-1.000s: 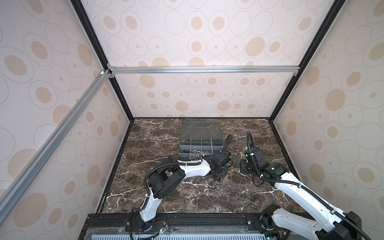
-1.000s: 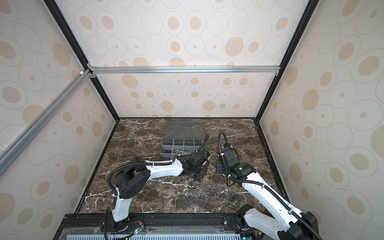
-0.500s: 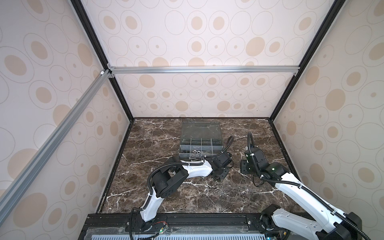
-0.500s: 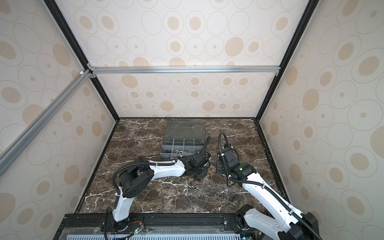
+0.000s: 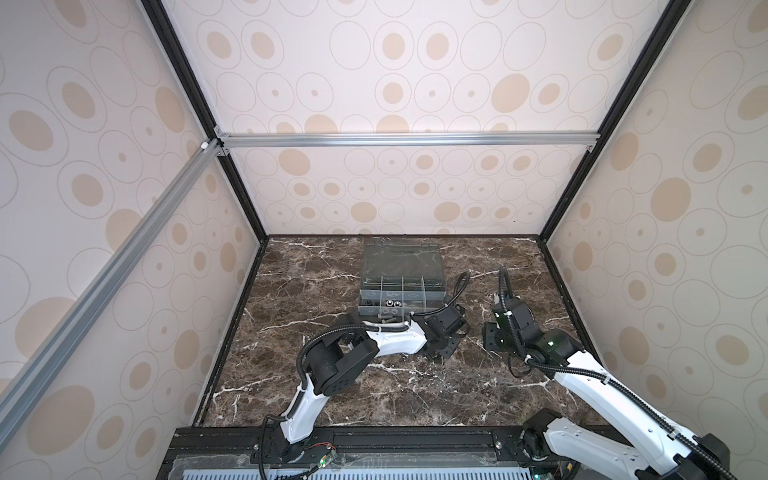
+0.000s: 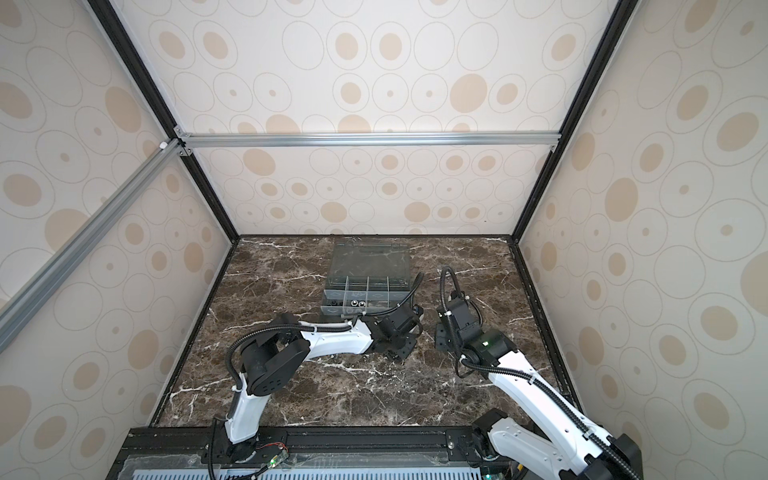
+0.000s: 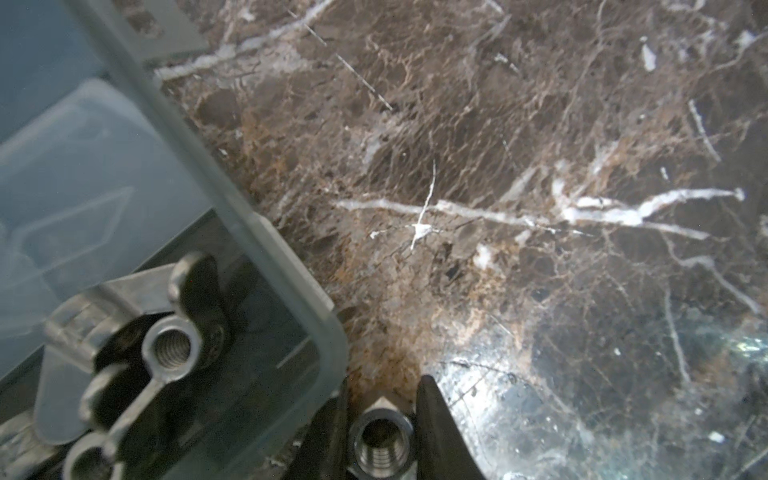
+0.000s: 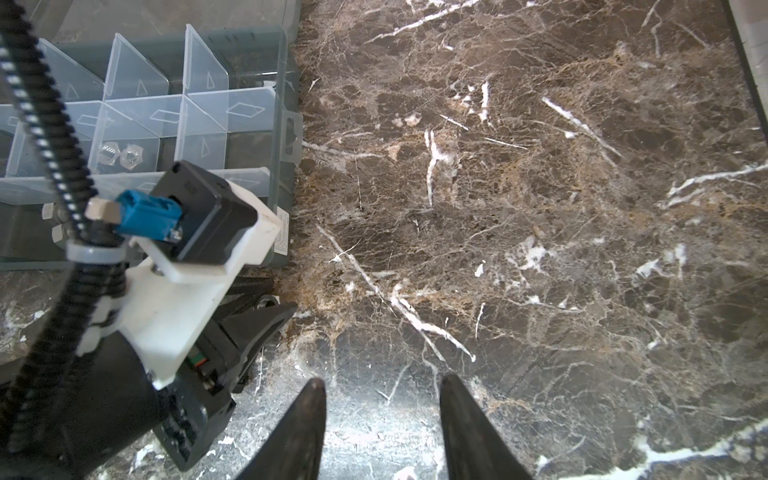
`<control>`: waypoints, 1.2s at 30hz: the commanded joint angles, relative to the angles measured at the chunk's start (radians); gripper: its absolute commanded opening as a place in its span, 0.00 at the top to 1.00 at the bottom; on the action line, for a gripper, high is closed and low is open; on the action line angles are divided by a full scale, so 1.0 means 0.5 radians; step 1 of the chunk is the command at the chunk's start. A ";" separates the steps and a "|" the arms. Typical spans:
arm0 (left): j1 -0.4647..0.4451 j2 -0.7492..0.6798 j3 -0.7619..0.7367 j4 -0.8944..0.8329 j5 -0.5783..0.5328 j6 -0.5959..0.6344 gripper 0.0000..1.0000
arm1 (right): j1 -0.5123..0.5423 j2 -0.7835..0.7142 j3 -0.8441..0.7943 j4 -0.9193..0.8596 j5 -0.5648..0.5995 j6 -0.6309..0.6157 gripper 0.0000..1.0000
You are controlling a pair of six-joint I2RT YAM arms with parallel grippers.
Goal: Sort the screws and nuts into containers
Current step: 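Lower the left gripper onto the last silver hex nut and close, then carry the silver nut over the organizer and release it into the nut compartment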
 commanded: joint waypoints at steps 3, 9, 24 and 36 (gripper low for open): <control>-0.029 -0.054 0.004 -0.024 0.000 0.024 0.82 | -0.016 -0.024 -0.014 -0.057 0.053 0.024 0.52; -0.024 -0.258 0.024 -0.030 0.013 0.061 0.82 | -0.024 -0.037 0.012 -0.083 0.072 0.010 0.52; 0.509 -0.696 -0.101 0.040 0.000 0.116 0.80 | -0.022 -0.028 0.030 -0.086 0.071 0.022 0.52; 0.852 -0.599 -0.191 0.070 0.058 0.153 0.80 | -0.023 -0.064 -0.003 -0.085 0.063 0.058 0.52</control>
